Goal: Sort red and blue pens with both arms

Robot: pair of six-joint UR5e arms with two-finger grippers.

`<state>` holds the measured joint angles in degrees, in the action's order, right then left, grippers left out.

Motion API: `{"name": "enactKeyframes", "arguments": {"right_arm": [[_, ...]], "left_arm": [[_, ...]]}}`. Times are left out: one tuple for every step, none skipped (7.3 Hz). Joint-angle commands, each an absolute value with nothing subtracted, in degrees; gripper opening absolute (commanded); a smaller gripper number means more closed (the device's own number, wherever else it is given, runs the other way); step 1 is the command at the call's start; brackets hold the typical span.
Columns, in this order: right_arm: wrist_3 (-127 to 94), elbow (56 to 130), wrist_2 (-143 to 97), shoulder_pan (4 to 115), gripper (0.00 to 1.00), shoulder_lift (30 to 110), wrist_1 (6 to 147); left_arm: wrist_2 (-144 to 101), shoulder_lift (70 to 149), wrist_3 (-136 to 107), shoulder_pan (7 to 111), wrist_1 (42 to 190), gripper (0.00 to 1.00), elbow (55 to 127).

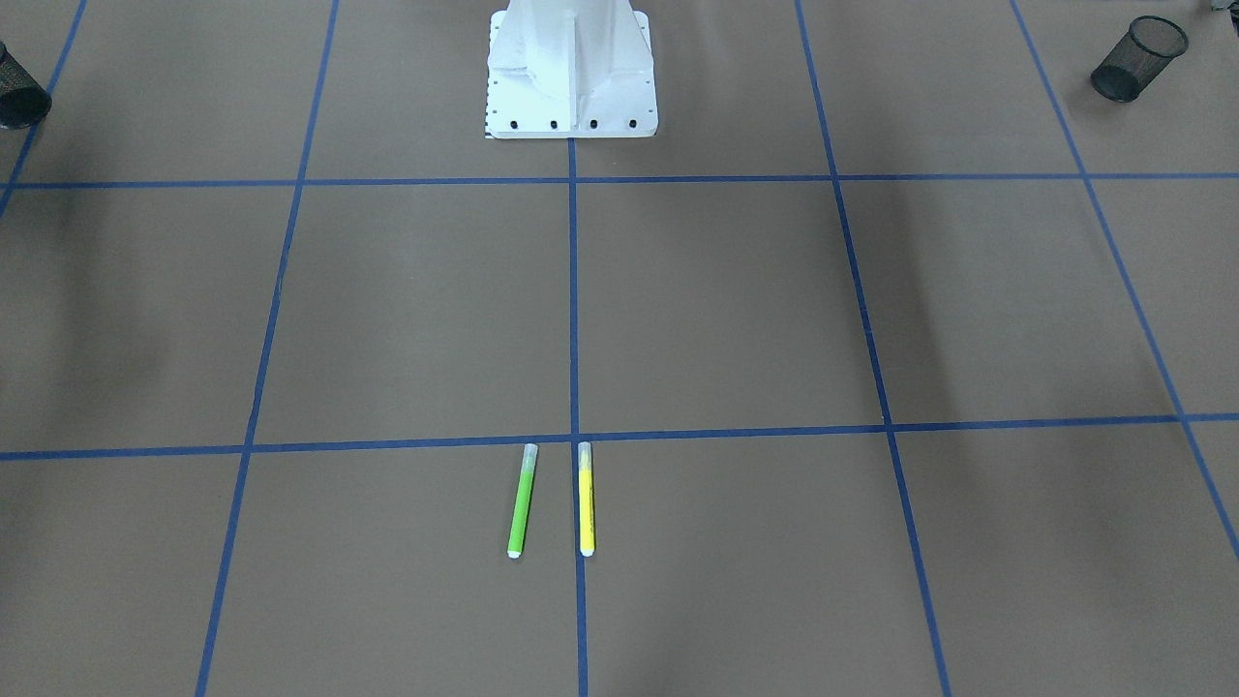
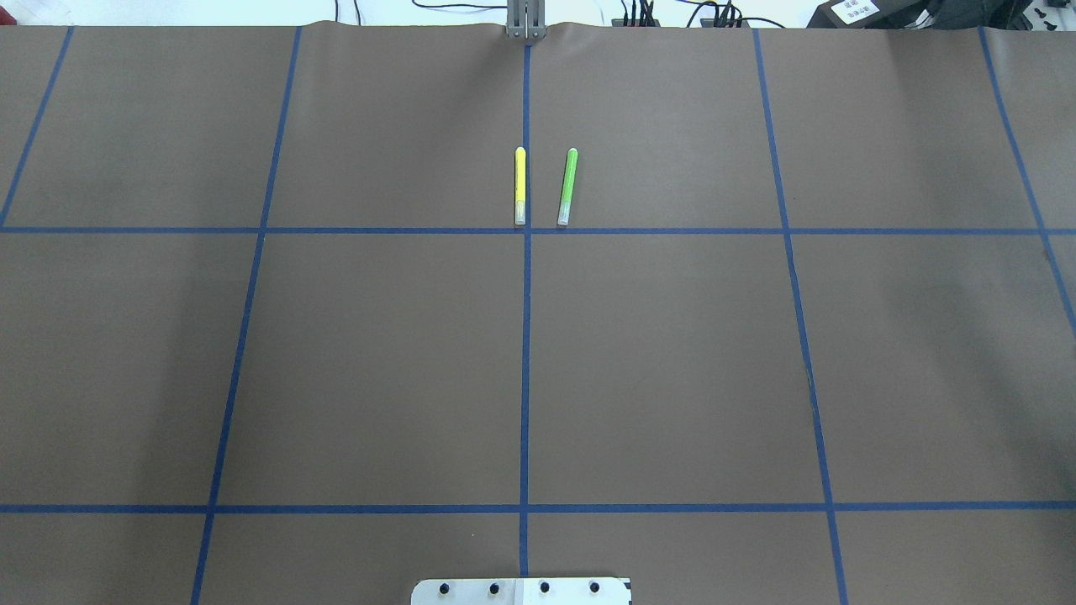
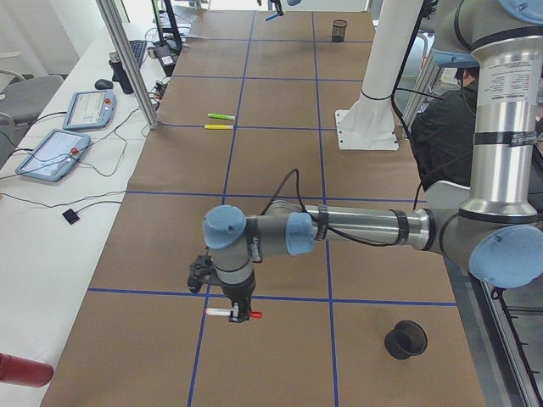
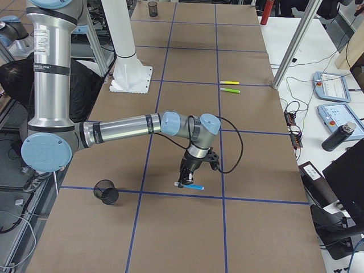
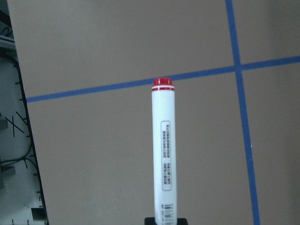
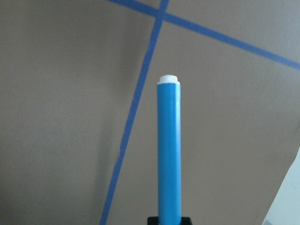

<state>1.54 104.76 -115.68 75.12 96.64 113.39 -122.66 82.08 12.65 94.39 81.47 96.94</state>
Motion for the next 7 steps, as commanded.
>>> {"name": "enactKeyframes", "arguments": {"right_arm": [[9.18, 105.47, -117.95, 79.69, 0.00, 99.93, 121.93], [10.01, 106.16, -118.21, 83.63, 0.00, 99.41, 127.82], [10.02, 108.43, -118.21, 84.72, 0.00, 99.23, 133.54], [10.11, 109.50, -118.30, 85.16, 0.00, 99.84, 138.73], [10.37, 109.51, -118.91, 86.04, 0.00, 100.02, 144.35], [11.59, 109.08, -120.92, 86.22, 0.00, 100.19, 150.76], [11.78, 108.90, -121.37, 86.31, 0.00, 101.07, 154.65]], "left_arm": [[-122.87, 73.49, 13.10, 95.71, 79.73, 0.00, 99.32], [-122.96, 73.04, 13.18, 96.23, 75.98, 0.00, 99.58], [-123.22, 71.56, 13.36, 97.89, 74.89, 0.00, 99.93], [-123.40, 69.63, 13.45, 99.22, 74.88, 0.00, 101.06], [-123.83, 69.52, 13.45, 99.49, 71.14, 0.00, 102.29], [-124.10, 69.43, 13.45, 99.93, 68.84, 0.00, 105.09], [-124.10, 68.48, 13.45, 100.45, 68.56, 0.00, 107.29]]}}
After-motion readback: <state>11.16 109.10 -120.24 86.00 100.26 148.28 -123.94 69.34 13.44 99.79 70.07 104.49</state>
